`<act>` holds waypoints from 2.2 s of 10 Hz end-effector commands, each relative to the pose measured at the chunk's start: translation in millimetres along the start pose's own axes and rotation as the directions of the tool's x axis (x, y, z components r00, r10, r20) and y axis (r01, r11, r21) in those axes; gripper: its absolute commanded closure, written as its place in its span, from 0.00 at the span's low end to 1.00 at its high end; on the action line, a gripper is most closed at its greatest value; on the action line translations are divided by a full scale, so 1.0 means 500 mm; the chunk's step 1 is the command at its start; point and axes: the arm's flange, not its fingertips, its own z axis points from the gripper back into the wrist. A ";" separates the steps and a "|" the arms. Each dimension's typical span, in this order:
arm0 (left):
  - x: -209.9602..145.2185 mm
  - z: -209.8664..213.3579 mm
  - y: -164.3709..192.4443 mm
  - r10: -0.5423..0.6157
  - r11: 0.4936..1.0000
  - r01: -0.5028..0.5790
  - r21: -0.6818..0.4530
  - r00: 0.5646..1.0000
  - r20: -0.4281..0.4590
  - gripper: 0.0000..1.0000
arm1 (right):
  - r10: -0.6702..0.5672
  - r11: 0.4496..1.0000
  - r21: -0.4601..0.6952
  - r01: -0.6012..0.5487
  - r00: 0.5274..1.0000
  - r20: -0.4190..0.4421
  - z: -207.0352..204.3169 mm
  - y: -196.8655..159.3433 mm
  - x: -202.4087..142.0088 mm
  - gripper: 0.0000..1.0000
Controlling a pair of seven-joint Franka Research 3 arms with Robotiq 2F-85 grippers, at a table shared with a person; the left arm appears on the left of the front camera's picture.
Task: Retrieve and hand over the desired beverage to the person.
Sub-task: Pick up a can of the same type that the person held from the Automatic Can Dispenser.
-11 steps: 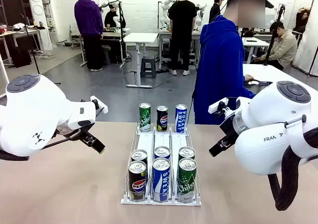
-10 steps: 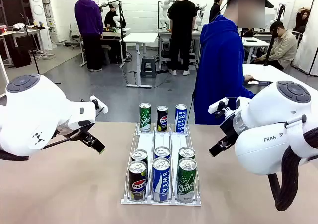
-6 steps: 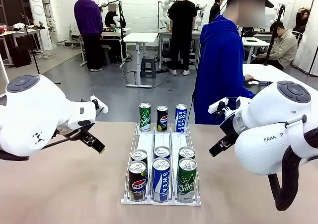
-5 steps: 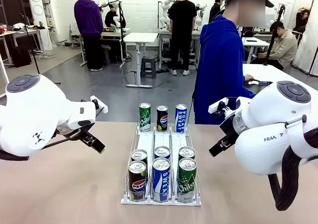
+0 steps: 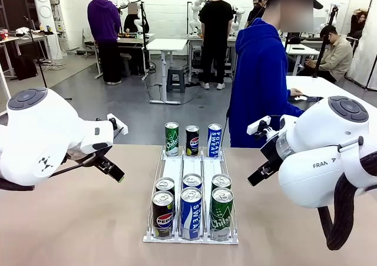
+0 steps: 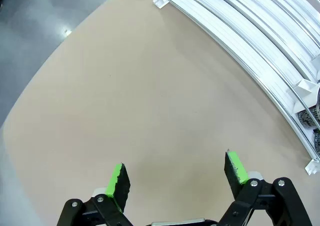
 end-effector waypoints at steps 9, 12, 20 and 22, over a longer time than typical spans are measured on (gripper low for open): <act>0.098 0.217 0.042 -0.056 0.998 0.056 -0.008 0.998 0.013 0.00 | -0.044 0.999 -0.023 0.044 0.999 0.012 0.243 -0.073 0.117 0.00; 0.175 0.375 0.072 -0.059 0.998 0.059 0.005 0.998 -0.018 0.00 | -0.047 0.996 -0.077 0.045 0.998 -0.028 0.433 -0.097 0.209 0.00; 0.147 0.475 0.126 -0.110 0.971 0.111 -0.211 0.994 0.015 0.00 | -0.007 0.990 0.144 0.007 1.000 -0.004 0.509 -0.136 0.161 0.00; 0.080 0.517 0.237 -0.124 0.923 0.132 -0.363 0.991 0.045 0.00 | -0.081 0.952 0.299 0.062 0.995 0.053 0.547 -0.230 0.051 0.00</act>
